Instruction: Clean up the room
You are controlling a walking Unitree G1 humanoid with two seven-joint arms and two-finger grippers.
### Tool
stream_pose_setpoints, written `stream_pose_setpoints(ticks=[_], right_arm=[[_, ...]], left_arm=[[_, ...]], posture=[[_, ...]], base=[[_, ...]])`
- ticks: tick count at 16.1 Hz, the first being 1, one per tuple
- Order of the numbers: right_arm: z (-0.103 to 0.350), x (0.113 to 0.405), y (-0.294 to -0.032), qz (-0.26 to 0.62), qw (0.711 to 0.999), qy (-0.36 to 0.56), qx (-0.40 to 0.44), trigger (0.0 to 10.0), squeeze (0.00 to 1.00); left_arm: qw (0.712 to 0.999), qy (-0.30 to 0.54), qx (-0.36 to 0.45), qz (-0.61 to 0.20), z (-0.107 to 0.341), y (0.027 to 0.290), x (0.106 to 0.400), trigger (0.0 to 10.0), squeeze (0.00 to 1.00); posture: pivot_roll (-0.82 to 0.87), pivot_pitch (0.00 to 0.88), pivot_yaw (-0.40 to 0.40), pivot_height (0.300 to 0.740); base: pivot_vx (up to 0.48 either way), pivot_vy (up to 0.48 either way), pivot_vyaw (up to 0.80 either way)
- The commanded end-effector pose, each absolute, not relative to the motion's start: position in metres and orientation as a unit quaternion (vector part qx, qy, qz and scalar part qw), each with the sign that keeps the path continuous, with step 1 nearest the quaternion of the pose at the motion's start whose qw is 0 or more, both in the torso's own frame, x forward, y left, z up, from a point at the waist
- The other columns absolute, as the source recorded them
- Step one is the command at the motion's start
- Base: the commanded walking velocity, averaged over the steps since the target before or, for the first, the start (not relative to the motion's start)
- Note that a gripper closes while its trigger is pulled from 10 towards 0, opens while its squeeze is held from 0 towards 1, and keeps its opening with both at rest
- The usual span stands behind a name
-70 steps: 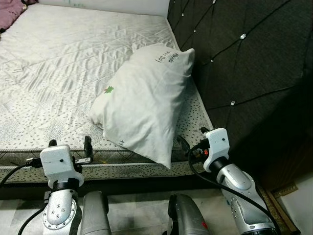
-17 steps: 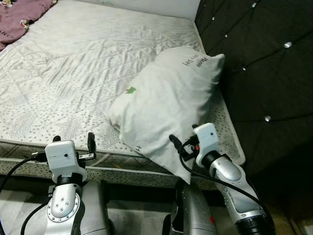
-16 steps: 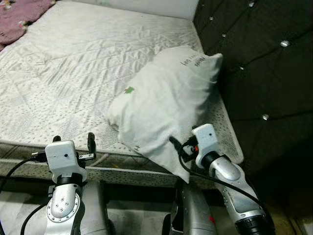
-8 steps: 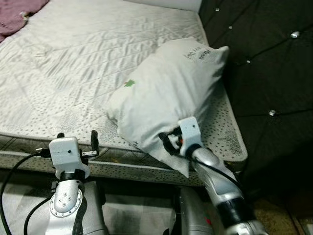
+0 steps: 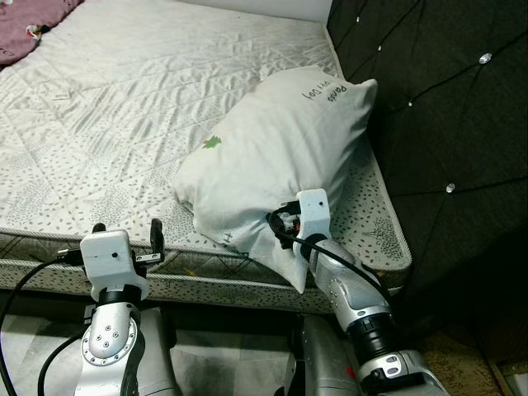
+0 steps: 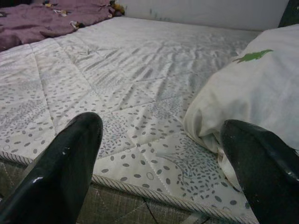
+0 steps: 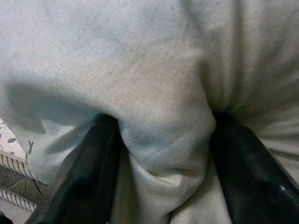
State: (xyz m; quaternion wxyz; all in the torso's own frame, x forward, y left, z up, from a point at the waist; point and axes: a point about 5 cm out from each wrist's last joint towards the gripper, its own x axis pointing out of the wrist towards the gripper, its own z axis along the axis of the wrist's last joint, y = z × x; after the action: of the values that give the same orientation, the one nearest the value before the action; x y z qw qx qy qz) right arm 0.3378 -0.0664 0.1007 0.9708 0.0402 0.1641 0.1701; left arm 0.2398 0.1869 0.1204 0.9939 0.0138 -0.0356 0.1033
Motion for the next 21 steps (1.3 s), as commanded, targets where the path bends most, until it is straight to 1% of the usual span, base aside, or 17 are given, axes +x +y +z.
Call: stream_pose_setpoints(ticks=[1,3,6,8,10,11,13,15,16,17,18,21], right_arm=[[0.099,0.339,-0.065,0.166,0.969,0.174,0.047,0.0,0.00],[0.097,0.340,-0.065,0.166,0.969,0.175,0.048,0.0,0.00],[0.095,0.345,-0.074,0.152,0.972,0.176,0.043,0.0,0.00],[0.097,0.354,-0.095,0.119,0.978,0.166,0.033,0.0,0.00],[0.102,0.360,-0.105,0.106,0.983,0.151,0.018,0.0,0.00],[0.106,0.366,-0.116,0.090,0.985,0.148,0.016,0.0,0.00],[0.107,0.368,-0.121,0.084,0.986,0.146,0.014,0.0,0.00],[0.120,0.380,-0.148,0.043,0.991,0.127,0.001,0.0,0.00],[0.123,0.382,-0.153,0.035,0.992,0.123,-0.001,0.0,0.00],[0.130,0.386,-0.165,0.017,0.993,0.115,-0.005,0.0,0.00],[0.141,0.391,-0.182,-0.011,0.995,0.103,-0.011,0.0,0.00],[0.172,0.399,-0.222,-0.068,0.995,0.066,-0.029,0.0,0.00]], left_arm=[[0.994,-0.038,0.015,0.101,0.121,0.185,0.242,10.0,0.00],[0.994,-0.041,0.014,0.101,0.122,0.185,0.245,10.0,0.00],[0.994,-0.044,0.014,0.100,0.122,0.185,0.247,10.0,0.00],[0.994,-0.047,0.014,0.099,0.123,0.185,0.249,10.0,0.00],[0.994,-0.049,0.015,0.098,0.124,0.186,0.250,10.0,0.00],[0.994,-0.051,0.016,0.098,0.124,0.186,0.251,10.0,0.00],[0.994,-0.051,0.017,0.098,0.124,0.186,0.251,10.0,0.00],[0.994,-0.054,0.018,0.097,0.125,0.186,0.254,10.0,0.00],[0.994,-0.055,0.018,0.097,0.125,0.186,0.254,10.0,0.00],[0.994,-0.056,0.018,0.097,0.125,0.187,0.254,10.0,0.00],[0.993,-0.057,0.019,0.097,0.126,0.188,0.255,10.0,0.00],[0.993,-0.060,0.021,0.096,0.127,0.189,0.257,10.0,0.00]], posture=[[0.06,0.073,-0.127,0.531],[0.06,0.051,-0.125,0.531],[0.06,0.043,-0.122,0.531],[0.06,0.037,-0.122,0.531],[0.06,0.033,-0.120,0.531],[0.06,0.033,-0.120,0.531],[0.06,0.026,-0.118,0.531],[0.06,0.015,-0.116,0.531],[0.06,0.013,-0.116,0.531],[0.06,0.011,-0.115,0.531],[0.06,0.009,-0.113,0.531],[0.07,0.008,-0.106,0.531]], base=[[0.000,0.000,0.00],[0.000,0.000,0.00],[0.000,0.000,0.00],[0.000,0.000,0.00],[0.000,0.000,0.00],[0.000,0.000,0.00],[0.000,0.000,0.00],[0.000,0.000,0.00],[0.000,0.000,0.00],[0.000,0.000,0.00],[0.000,0.000,0.00],[0.000,0.000,0.00]])
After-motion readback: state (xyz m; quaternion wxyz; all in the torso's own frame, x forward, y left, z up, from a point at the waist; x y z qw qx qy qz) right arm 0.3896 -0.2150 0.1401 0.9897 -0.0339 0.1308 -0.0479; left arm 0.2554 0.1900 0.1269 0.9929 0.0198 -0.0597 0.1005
